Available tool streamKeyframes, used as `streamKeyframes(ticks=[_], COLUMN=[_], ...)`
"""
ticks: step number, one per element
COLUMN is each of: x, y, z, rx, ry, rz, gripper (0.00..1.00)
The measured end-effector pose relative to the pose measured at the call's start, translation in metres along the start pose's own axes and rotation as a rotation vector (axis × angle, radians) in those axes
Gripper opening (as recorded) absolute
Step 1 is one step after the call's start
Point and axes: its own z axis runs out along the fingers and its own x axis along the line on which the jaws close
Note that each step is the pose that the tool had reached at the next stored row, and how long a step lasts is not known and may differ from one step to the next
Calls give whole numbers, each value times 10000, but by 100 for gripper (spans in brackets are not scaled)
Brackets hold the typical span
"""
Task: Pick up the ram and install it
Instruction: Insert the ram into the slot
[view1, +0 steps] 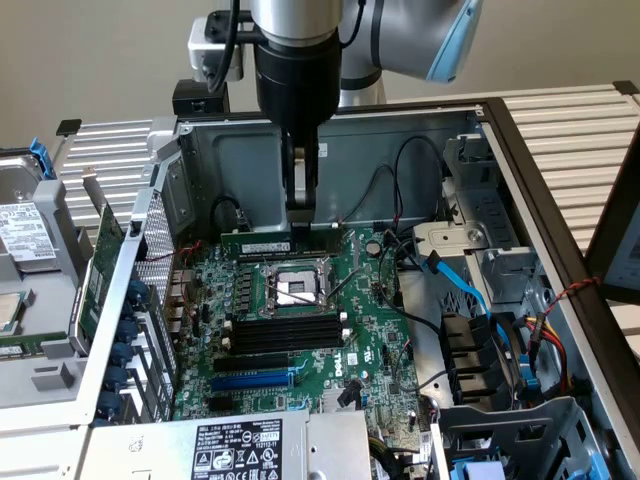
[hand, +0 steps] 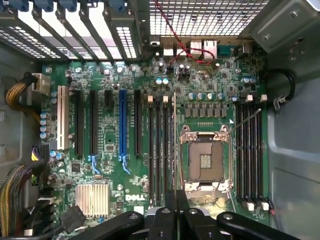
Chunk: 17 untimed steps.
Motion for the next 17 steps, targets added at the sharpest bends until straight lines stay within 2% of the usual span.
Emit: streamKeyframes(ticks=[10,15,17], x=[54,56,58], y=[-6,-10,-10], z=[105,178,195], rx=[0,3,32], ry=[2,62,87], rz=[0,0,0], gripper=[13,13,13])
